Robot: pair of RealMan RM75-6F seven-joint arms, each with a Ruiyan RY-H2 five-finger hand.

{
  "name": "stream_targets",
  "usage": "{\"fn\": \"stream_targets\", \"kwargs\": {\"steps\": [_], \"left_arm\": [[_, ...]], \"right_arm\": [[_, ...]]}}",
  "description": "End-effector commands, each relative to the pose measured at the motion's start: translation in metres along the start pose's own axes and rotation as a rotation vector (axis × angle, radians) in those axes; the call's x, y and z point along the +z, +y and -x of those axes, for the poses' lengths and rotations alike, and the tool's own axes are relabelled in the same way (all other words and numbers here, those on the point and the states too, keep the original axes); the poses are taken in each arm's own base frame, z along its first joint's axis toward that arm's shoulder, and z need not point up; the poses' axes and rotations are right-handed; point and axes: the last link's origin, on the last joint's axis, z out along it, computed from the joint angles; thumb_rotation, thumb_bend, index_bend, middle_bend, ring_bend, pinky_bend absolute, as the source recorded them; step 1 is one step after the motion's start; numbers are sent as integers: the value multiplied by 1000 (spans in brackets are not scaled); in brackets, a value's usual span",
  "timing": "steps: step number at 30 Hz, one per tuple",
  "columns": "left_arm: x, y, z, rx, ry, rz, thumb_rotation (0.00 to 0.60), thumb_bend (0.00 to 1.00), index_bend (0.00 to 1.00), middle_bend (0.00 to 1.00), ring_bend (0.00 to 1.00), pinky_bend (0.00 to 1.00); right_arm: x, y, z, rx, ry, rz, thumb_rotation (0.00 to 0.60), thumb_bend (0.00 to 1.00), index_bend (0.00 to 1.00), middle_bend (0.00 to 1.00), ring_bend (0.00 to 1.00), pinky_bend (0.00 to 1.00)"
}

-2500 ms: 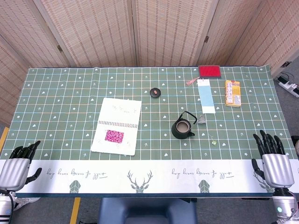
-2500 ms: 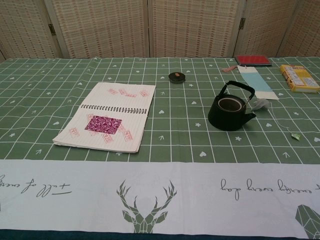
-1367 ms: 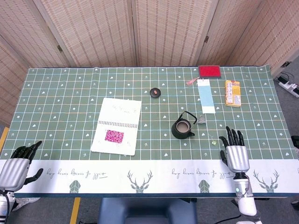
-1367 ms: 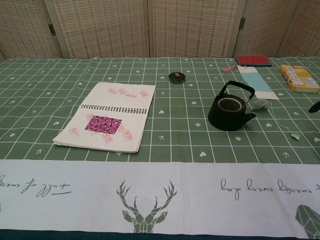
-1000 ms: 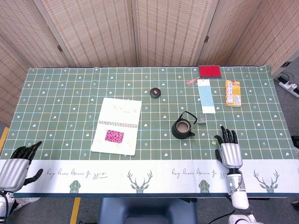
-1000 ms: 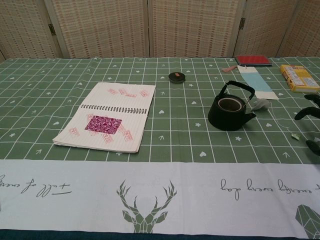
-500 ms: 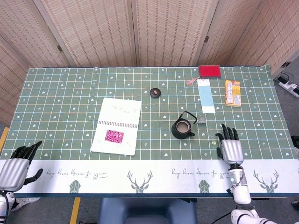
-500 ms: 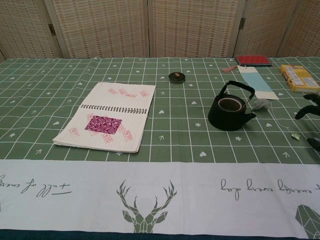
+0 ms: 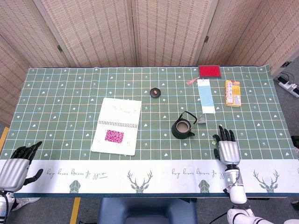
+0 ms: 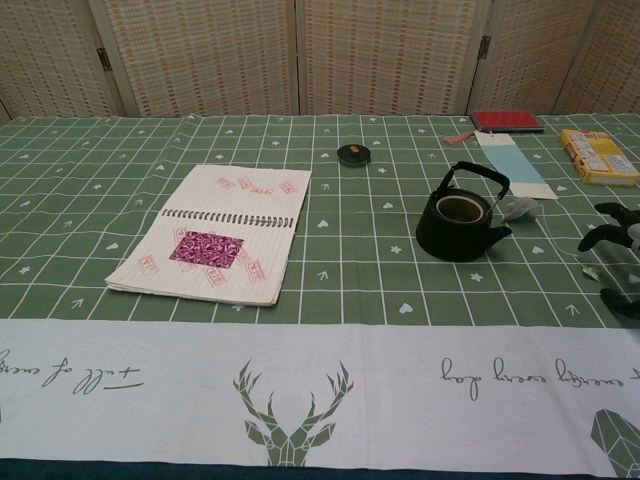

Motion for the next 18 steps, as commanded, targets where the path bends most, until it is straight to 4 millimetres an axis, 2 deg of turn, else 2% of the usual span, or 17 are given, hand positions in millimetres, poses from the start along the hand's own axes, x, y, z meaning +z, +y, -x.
{"fn": "stream_targets", "kwargs": {"steps": [1, 11, 18], "left_arm": [[0, 0, 0, 0, 1, 0, 600, 284, 19, 134, 183, 137], [0, 0, -1, -3, 1, 0, 600, 285, 20, 134, 184, 137], [0, 0, -1, -2, 1, 0, 600, 284, 19, 134, 184, 138]], "right_arm": [[4, -1, 1, 3, -6, 7, 600, 449, 258, 0, 0, 0], [14, -5, 2, 14, -29, 13, 600, 449, 258, 0, 0, 0], [14, -9, 1, 31, -38, -1, 600, 449, 258, 0, 0, 0]]}}
